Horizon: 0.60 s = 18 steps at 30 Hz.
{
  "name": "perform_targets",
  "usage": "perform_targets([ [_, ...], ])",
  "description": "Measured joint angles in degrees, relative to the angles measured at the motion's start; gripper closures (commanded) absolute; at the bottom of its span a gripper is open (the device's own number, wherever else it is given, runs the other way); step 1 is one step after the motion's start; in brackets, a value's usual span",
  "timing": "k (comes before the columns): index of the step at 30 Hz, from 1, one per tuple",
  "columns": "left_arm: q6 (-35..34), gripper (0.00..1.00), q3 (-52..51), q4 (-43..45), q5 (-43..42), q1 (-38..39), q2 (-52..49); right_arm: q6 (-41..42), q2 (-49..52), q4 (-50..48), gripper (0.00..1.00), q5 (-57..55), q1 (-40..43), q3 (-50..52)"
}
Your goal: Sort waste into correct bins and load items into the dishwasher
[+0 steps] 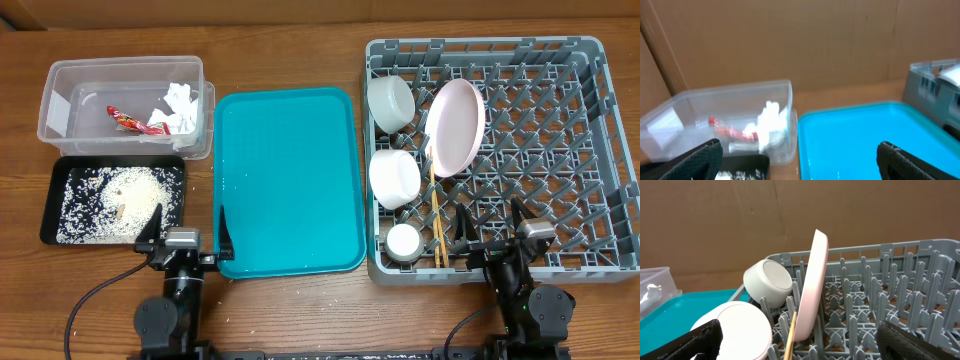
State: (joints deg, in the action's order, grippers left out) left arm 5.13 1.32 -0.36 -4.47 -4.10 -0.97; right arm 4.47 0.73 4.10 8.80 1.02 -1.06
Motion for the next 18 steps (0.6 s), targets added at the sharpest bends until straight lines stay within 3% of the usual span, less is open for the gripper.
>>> perform_targets([
  [3,0.00,0.00,-0.68,-3.80,0.00,0.00,0.00,0.04,0.00,-0.02,0.00,0.00,0.00,0.00],
  [18,-0.02,0.00,-0.74,-3.76,0.00,0.00,0.07,0.02,0.00,-0.02,0.00,0.00,0.00,0.00],
])
